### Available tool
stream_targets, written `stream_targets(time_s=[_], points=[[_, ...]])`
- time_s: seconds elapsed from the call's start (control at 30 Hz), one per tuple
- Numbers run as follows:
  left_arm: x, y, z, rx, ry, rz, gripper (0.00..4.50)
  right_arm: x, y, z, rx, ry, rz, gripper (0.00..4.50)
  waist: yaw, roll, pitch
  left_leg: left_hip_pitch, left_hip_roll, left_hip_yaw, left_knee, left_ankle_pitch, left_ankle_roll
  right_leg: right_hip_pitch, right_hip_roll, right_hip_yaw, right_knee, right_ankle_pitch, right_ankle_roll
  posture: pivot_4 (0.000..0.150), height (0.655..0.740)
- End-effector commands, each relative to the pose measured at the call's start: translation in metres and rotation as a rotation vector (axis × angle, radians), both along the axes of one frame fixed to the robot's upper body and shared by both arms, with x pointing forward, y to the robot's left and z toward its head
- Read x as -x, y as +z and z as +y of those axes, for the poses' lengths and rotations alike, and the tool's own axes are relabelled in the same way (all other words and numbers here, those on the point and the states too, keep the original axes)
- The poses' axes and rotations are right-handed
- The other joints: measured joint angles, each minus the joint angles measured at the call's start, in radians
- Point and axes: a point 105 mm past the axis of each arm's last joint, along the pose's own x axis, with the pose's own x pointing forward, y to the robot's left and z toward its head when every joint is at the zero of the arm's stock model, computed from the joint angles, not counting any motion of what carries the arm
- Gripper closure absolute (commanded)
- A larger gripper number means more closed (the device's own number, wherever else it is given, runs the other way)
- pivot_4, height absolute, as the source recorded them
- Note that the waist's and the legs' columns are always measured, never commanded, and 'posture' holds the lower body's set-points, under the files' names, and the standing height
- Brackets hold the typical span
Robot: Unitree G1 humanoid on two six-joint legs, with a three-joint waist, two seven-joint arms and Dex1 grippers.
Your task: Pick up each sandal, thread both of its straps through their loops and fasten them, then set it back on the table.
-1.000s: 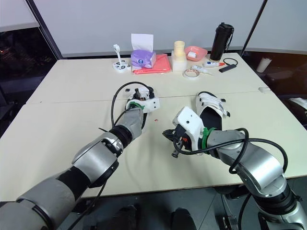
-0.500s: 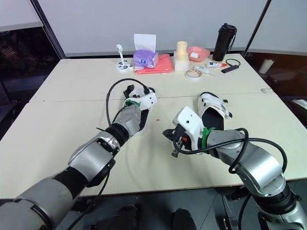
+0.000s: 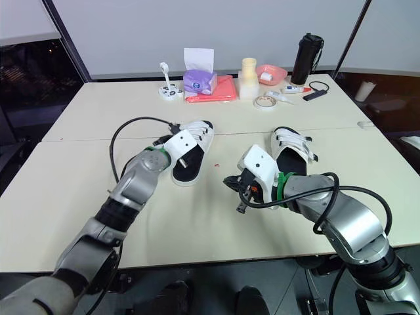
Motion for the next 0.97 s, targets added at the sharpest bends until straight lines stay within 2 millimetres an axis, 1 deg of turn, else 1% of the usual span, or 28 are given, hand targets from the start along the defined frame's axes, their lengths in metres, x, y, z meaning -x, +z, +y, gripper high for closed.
stream_targets(time_s=[0.03,0.07,0.17,0.23,0.33,0.47,0.57,0.7,0.8,0.97], points=[[0.025,0.022,-0.006,0.262,-0.168,0.091,0.06,-0.003,0.013,-0.004,0.011,0.007,-0.066,4.50,-0.002,0.000,0.000,0.000,0.000,0.000,0.000,0.000,0.000,0.000,0.000,0.000,0.000,0.000,0.000,0.150,0.7400],[0.029,0.026,-0.005,0.306,-0.196,0.108,0.06,-0.003,0.013,-0.005,0.014,0.007,-0.069,4.50,-0.002,0.000,0.001,0.000,0.000,0.000,0.000,0.000,0.000,0.000,0.000,0.000,0.000,0.000,0.000,0.150,0.7400],[0.046,0.031,0.005,0.392,-0.311,0.166,0.06,-0.002,0.017,-0.011,0.031,0.014,-0.091,4.50,-0.004,0.000,0.001,0.000,0.000,0.000,0.000,0.000,0.000,-0.001,0.000,0.000,0.000,0.000,0.000,0.150,0.7400],[0.055,0.034,0.008,0.442,-0.386,0.193,0.06,-0.001,0.018,-0.013,0.039,0.019,-0.098,4.50,-0.006,0.000,0.001,0.000,0.000,0.000,0.000,0.000,0.000,-0.001,0.000,0.000,0.000,0.000,0.000,0.150,0.7400],[0.072,0.044,0.018,0.508,-0.489,0.214,0.06,0.000,0.023,-0.025,0.044,-0.008,-0.108,4.50,-0.005,0.000,0.001,0.000,0.001,0.000,0.000,0.000,0.000,-0.001,0.000,0.000,0.000,0.000,-0.001,0.150,0.7400],[0.082,0.059,0.032,0.501,-0.551,0.172,0.06,0.004,0.028,-0.044,0.071,-0.060,-0.109,4.50,0.000,0.000,0.001,-0.001,0.001,0.000,0.000,0.000,0.000,0.000,0.000,0.000,0.000,0.000,-0.001,0.150,0.7400],[0.089,0.061,0.040,0.478,-0.574,0.162,0.06,0.008,0.029,-0.054,0.088,-0.083,-0.105,4.50,-0.002,0.000,0.001,0.000,0.001,0.000,0.000,0.000,0.000,0.000,0.000,0.000,-0.001,0.000,-0.001,0.150,0.7400],[0.103,0.059,0.055,0.435,-0.608,0.194,0.06,0.012,0.031,-0.070,0.117,-0.123,-0.096,4.50,-0.005,0.001,0.002,0.000,0.002,0.001,-0.001,0.000,0.000,-0.001,0.000,0.001,-0.001,0.000,-0.002,0.150,0.7400],[0.107,0.063,0.061,0.442,-0.608,0.192,0.06,0.014,0.033,-0.077,0.121,-0.139,-0.092,4.50,-0.003,0.001,0.002,0.000,0.003,0.002,-0.001,0.000,0.000,-0.001,0.000,0.001,-0.001,0.000,-0.002,0.150,0.7400],[0.107,0.068,0.066,0.450,-0.606,0.167,0.06,0.017,0.035,-0.081,0.113,-0.157,-0.079,4.50,0.001,0.001,0.002,0.000,0.004,0.002,-0.001,0.000,0.000,-0.001,0.000,0.002,-0.002,0.001,-0.002,0.150,0.7400]])
